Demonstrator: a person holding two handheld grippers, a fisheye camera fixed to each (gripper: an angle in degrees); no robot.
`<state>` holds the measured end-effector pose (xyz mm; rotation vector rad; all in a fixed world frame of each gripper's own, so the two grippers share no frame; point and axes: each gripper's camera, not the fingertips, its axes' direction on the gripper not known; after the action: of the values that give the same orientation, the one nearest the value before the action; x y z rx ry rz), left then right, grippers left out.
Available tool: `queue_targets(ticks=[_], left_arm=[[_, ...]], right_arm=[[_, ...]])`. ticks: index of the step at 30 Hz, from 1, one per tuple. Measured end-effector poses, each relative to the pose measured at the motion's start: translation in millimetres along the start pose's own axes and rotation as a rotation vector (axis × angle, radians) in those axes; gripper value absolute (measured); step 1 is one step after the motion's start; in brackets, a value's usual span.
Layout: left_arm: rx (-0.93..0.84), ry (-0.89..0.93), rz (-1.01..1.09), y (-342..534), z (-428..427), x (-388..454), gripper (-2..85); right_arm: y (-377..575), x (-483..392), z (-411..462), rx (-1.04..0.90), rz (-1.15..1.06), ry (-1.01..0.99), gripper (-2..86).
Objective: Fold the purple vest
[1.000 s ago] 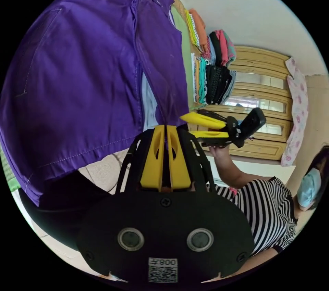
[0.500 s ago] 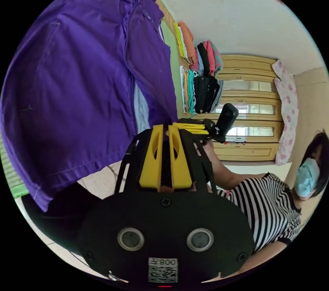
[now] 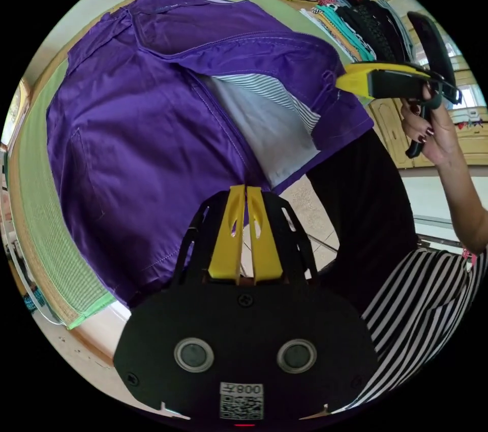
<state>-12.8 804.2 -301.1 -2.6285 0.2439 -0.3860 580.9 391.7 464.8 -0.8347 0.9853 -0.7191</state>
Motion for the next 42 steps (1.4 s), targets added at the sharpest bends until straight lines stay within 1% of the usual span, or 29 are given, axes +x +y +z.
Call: queue_targets(ticks=[3, 5, 8, 12, 15, 21, 24, 26, 28, 32, 35, 37, 39, 41, 42], left_arm=[[0.039, 0.065, -0.034, -0.1, -6.7, -1.3, 0.7], [0.095, 0.122, -0.042, -0.5, -16.8, 1.1, 0.4], [0.137, 0.163, -0.024, -6.5, -25.0, 7.1, 0.3], [0.079, 0.155, -0.01, -20.6, -12.2, 9.8, 0.3], [0.002, 0.156, -0.028, -30.7, 4.0, 4.4, 0.4], [0.061, 0.249, -0.079, -32.9, -6.3, -7.1, 1.2], [0.134, 0.309, -0.139, -26.5, -19.9, -18.9, 1.4], [0.176, 0.317, -0.195, -19.2, -32.0, -30.6, 1.5], [0.203, 0.318, -0.232, -15.5, -40.8, -39.3, 1.5], [0.228, 0.362, -0.256, -25.8, -52.2, -53.8, 1.6], [0.221, 0.392, -0.227, -43.8, -54.7, -55.1, 1.6], [0.203, 0.382, -0.205, -55.5, -53.8, -53.8, 1.5], [0.153, 0.358, -0.191, -66.7, -48.1, -53.4, 1.3], [0.064, 0.309, -0.182, -77.9, -37.3, -54.6, 0.8], [0.072, 0.317, -0.182, -79.2, -38.0, -55.8, 0.7]], right_arm=[[2.1, 7.1, -12.9, 0.03, 0.013, -0.027, 1.1], [3.4, 10.4, -26.0, 0.067, 0.017, -0.046, 1.0], [3.7, 13.3, -40.7, 0.095, 0.016, -0.064, 1.0], [1.2, 12.8, -51.8, 0.105, 0.003, -0.08, 1.0], [-4.0, 5.6, -54.9, 0.092, -0.025, -0.103, 1.1], [-16.0, -20.2, -42.9, 0.021, -0.108, -0.099, 1.2], [-23.0, -24.8, -21.1, -0.051, -0.124, -0.051, 1.2], [-28.1, -21.5, 2.5, -0.125, -0.115, -0.02, 1.4], [-30.8, -17.7, 21.1, -0.18, -0.106, -0.03, 1.6], [-36.3, -8.3, 54.5, -0.288, -0.044, -0.051, 2.0], [-40.1, -10.2, 53.1, -0.299, -0.023, -0.099, 2.0], [-40.4, -15.5, 47.9, -0.309, -0.032, -0.085, 1.7], [-38.4, -18.8, 44.1, -0.328, -0.024, -0.088, 1.3], [-32.3, -21.9, 34.5, -0.318, -0.011, -0.072, 0.8], [-30.6, -22.1, 30.7, -0.311, -0.004, -0.061, 0.7]])
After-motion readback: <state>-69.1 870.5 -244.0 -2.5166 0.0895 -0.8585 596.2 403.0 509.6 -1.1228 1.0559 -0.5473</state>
